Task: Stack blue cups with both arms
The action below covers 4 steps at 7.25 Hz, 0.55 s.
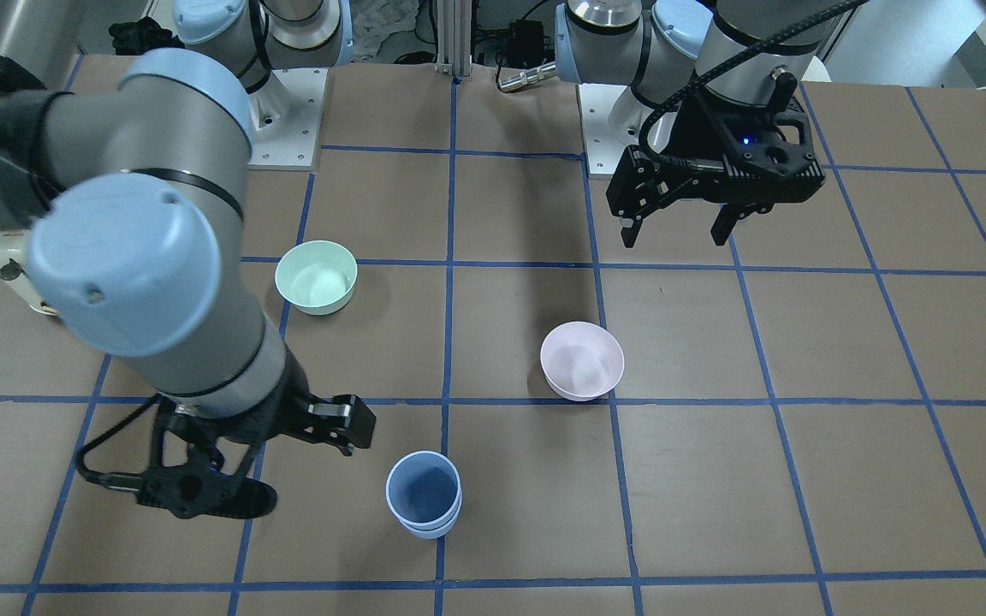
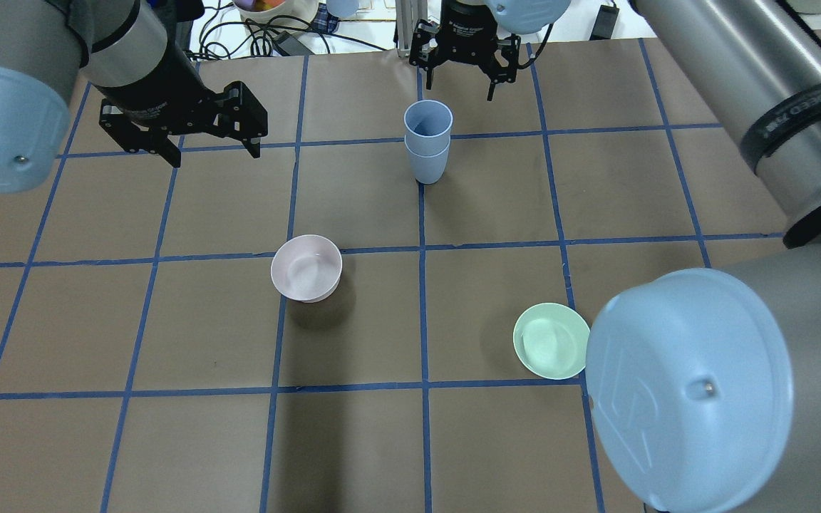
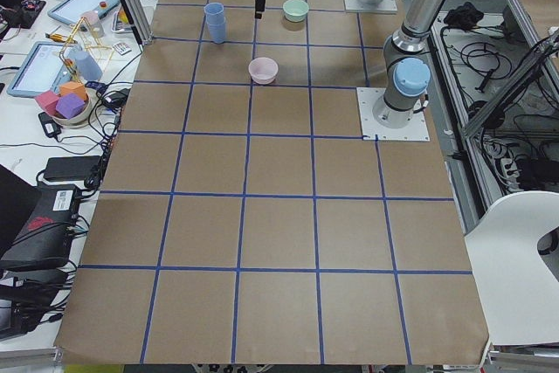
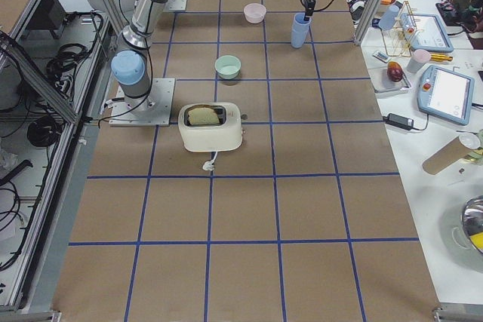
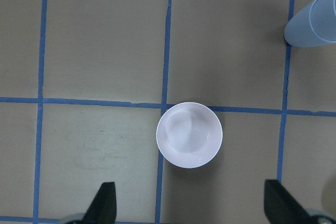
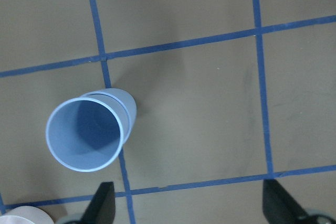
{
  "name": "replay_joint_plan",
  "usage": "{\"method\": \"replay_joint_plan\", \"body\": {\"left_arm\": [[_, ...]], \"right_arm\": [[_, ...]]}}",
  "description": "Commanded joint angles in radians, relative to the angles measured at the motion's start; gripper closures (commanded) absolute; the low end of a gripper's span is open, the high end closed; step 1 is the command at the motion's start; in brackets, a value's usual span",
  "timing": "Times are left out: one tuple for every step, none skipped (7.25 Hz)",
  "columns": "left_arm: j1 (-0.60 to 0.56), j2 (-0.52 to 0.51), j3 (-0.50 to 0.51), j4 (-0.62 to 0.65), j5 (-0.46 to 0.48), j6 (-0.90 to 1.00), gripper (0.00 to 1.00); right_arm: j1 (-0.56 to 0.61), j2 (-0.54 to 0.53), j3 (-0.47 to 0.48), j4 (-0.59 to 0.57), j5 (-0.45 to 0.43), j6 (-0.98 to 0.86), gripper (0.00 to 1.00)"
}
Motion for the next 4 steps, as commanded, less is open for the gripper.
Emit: {"method": "replay_joint_plan", "body": {"left_arm": [[0.0, 0.0, 0.0, -0.002, 0.001, 0.0, 0.0], [0.0, 0.002, -0.001, -0.002, 0.001, 0.0, 0.0], [0.0, 0.002, -0.001, -0.002, 0.001, 0.0, 0.0], [0.0, 0.002, -0.001, -0.002, 0.001, 0.0, 0.0]], "right_arm": [[-0.075, -0.125, 0.098, 0.089, -0.006, -0.146, 0.0], [-0.08, -0.196, 0.182, 0.089, -0.029, -0.157, 0.0], [-0.085, -0.266, 0.276, 0.087, -0.037, -0.16, 0.0], [-0.086, -0.329, 0.354, 0.069, -0.04, -0.144, 0.0]]}}
